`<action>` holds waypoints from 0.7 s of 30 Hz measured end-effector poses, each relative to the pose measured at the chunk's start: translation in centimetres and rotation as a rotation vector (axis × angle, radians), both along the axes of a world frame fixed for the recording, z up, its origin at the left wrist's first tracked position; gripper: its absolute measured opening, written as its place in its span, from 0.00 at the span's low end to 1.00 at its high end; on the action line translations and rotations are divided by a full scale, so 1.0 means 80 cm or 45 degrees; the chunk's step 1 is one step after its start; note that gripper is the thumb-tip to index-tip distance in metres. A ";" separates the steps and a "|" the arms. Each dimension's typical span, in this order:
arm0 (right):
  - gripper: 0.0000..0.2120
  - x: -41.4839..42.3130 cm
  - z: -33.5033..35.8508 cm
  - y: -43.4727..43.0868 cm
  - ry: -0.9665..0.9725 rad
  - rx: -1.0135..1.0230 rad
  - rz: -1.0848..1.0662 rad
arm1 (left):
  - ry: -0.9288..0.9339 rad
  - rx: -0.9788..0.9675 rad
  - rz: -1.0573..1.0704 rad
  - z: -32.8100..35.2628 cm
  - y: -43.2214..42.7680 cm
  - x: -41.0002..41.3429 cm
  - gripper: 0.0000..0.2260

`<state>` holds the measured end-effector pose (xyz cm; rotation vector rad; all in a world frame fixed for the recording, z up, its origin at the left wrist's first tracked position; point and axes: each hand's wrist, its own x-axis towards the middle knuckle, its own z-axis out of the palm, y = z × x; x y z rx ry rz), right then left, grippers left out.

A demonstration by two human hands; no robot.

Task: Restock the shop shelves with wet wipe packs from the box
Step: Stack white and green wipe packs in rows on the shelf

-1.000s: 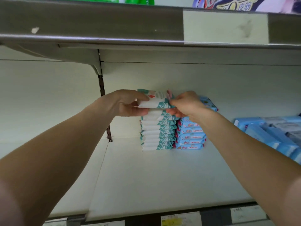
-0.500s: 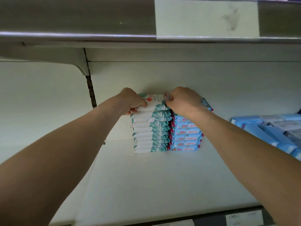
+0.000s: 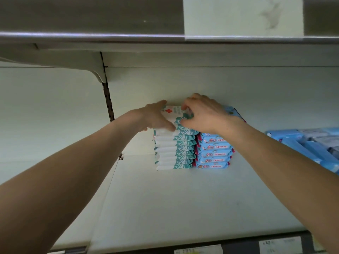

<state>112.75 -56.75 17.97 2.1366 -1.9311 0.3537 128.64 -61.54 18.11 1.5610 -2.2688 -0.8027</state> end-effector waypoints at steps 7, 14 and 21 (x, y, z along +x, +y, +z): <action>0.20 -0.003 -0.021 -0.006 0.155 0.030 0.024 | -0.287 -0.284 -0.110 -0.011 -0.002 -0.017 0.32; 0.17 0.000 -0.029 -0.007 0.212 -0.041 -0.013 | -0.482 -0.405 -0.083 -0.019 -0.004 -0.014 0.30; 0.19 0.012 -0.040 -0.004 0.383 -0.109 -0.133 | -0.694 -0.518 -0.020 -0.026 0.006 -0.018 0.30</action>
